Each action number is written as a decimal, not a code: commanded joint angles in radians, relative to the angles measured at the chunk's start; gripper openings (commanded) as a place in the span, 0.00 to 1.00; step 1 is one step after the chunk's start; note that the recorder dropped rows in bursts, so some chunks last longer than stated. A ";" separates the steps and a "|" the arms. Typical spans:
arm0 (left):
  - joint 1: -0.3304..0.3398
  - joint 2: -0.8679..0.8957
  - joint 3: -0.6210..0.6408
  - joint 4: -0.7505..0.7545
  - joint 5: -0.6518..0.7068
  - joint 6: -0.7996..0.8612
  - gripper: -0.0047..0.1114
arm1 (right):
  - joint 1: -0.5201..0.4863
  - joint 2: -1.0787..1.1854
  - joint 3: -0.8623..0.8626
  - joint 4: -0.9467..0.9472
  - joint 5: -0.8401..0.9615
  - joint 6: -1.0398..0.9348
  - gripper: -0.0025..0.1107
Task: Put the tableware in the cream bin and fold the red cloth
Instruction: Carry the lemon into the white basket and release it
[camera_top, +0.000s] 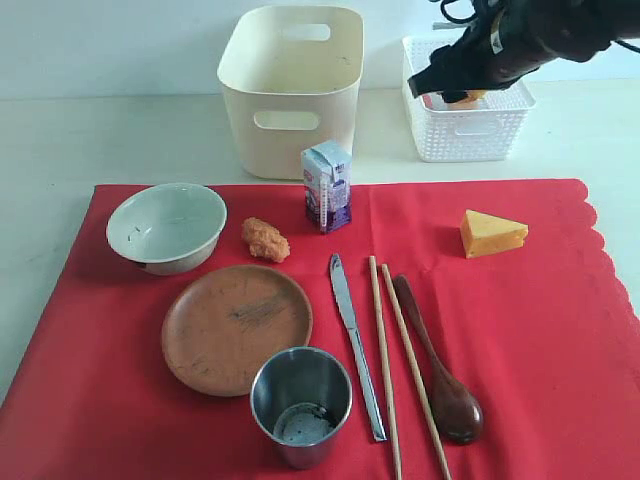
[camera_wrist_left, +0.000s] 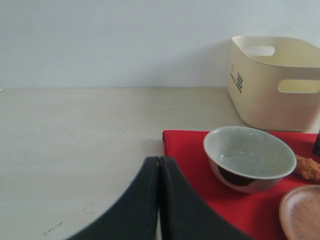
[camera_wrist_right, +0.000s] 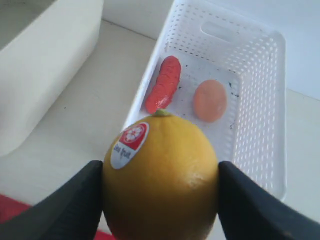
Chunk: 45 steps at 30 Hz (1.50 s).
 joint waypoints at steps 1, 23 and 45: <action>0.002 -0.005 0.000 0.001 -0.002 0.001 0.05 | -0.049 0.108 -0.106 -0.016 -0.031 0.023 0.02; 0.002 -0.005 0.000 0.001 -0.002 0.001 0.05 | -0.080 0.287 -0.277 -0.016 -0.075 0.029 0.30; 0.002 -0.005 0.000 0.001 -0.002 0.001 0.05 | -0.080 0.189 -0.277 0.075 0.032 0.029 0.66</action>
